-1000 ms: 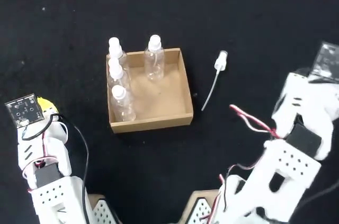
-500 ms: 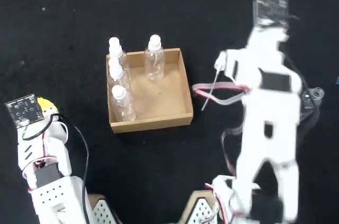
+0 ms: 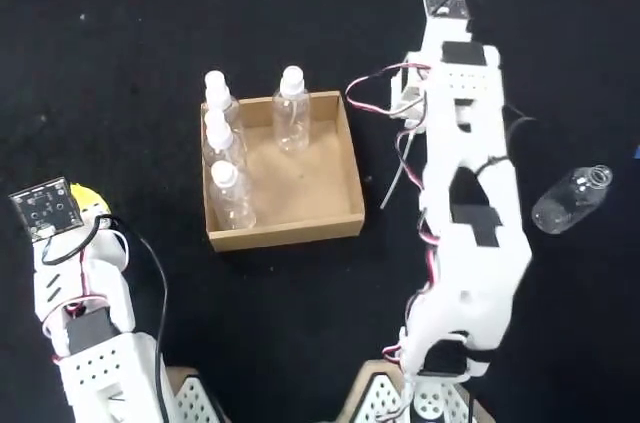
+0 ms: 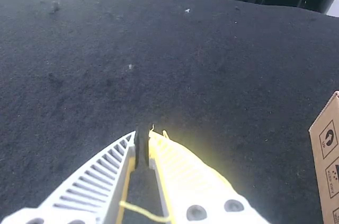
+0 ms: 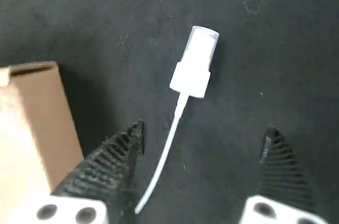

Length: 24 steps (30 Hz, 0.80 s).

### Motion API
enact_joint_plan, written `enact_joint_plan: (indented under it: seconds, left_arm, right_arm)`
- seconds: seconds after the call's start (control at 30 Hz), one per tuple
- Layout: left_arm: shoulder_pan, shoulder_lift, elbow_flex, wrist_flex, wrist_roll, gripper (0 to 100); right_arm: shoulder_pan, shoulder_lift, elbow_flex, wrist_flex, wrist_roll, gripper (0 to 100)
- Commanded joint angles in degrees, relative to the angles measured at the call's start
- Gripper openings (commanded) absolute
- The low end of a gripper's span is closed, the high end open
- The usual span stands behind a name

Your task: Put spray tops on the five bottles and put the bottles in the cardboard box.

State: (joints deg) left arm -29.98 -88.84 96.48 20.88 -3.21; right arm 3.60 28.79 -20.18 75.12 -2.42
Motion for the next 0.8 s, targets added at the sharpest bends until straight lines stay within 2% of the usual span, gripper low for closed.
enact_joint_plan:
  seconds: [0.0,0.13,0.37,0.5,0.73,0.77]
  left_arm:
    - [0.6,0.0,1.3,0.2,0.4,3]
    - [0.6,0.0,1.3,0.2,0.4,3]
    - [0.6,0.0,1.3,0.2,0.4,3]
    - [0.6,0.0,1.3,0.2,0.4,3]
    - [0.6,0.0,1.3,0.2,0.4,3]
    - [0.6,0.0,1.3,0.2,0.4,3]
  right_arm:
    - [-1.1,5.3,-11.5,2.1,-3.8,31.5]
    - [-0.8,10.6,-17.4,2.1,-8.6,31.4]
    - [-0.9,19.3,-24.0,2.3,-9.4,30.1]
    - [-0.5,23.5,-27.2,2.6,-9.5,21.2]
    - [0.6,25.1,-38.0,12.8,-9.1,0.7]
    - [1.1,25.1,-40.5,14.1,-9.1,1.2]
